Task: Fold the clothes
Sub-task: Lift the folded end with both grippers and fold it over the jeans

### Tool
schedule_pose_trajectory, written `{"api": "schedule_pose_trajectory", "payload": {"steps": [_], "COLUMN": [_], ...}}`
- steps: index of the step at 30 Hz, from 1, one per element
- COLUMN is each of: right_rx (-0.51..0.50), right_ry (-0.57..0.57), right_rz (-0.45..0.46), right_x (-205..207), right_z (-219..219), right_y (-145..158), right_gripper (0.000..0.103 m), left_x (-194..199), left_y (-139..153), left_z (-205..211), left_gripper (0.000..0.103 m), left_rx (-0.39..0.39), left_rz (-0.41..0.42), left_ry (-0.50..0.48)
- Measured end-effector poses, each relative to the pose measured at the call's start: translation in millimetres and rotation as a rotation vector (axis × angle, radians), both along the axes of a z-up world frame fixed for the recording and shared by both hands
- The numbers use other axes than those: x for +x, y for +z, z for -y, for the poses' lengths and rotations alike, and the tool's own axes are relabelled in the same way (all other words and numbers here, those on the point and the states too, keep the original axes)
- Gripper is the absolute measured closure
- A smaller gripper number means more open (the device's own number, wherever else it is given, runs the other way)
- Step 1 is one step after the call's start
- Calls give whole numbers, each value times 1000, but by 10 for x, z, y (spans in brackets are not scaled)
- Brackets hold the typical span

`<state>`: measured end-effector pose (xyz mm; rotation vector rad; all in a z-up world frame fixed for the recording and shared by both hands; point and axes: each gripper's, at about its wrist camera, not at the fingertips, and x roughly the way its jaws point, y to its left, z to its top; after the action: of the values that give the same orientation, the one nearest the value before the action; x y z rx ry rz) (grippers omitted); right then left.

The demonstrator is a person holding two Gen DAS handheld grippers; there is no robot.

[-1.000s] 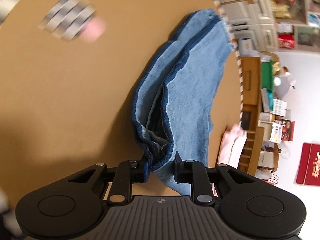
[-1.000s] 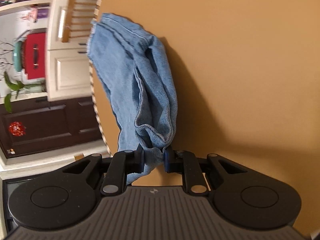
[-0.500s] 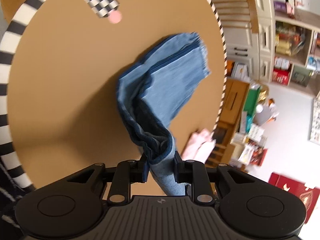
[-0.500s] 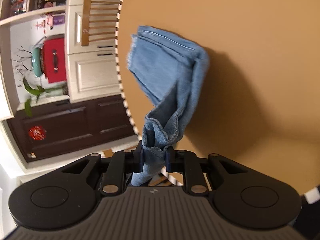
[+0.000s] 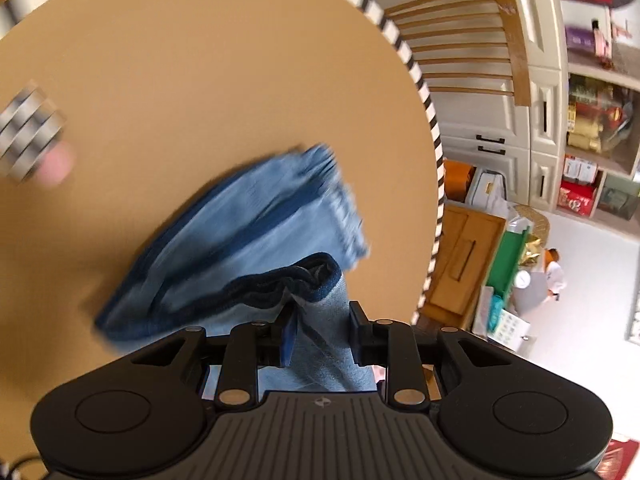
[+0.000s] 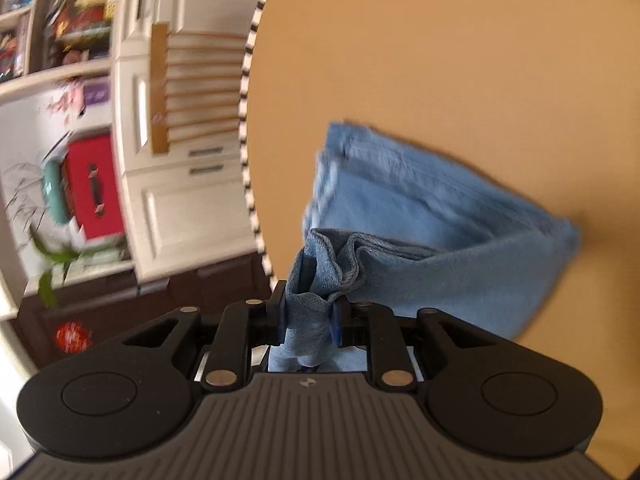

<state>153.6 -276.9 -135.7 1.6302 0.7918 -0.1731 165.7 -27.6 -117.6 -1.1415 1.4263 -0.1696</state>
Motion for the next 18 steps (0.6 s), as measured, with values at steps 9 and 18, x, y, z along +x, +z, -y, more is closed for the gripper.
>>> {"api": "schedule_pose_trajectory", "payload": {"steps": [9, 18], "right_rx": [-9, 51], "right_ry": [-33, -13], "right_rz": [-142, -143], "right_x": [757, 1010], "right_z": [219, 359], "right_y": [-492, -778], "right_gripper": [81, 57], "left_x": [691, 914], "left_y": [-473, -655], "left_z": [313, 342], "left_gripper": [75, 62], "left_rx": [66, 32], "left_rz": [-82, -86], "left_ry": [22, 9]}}
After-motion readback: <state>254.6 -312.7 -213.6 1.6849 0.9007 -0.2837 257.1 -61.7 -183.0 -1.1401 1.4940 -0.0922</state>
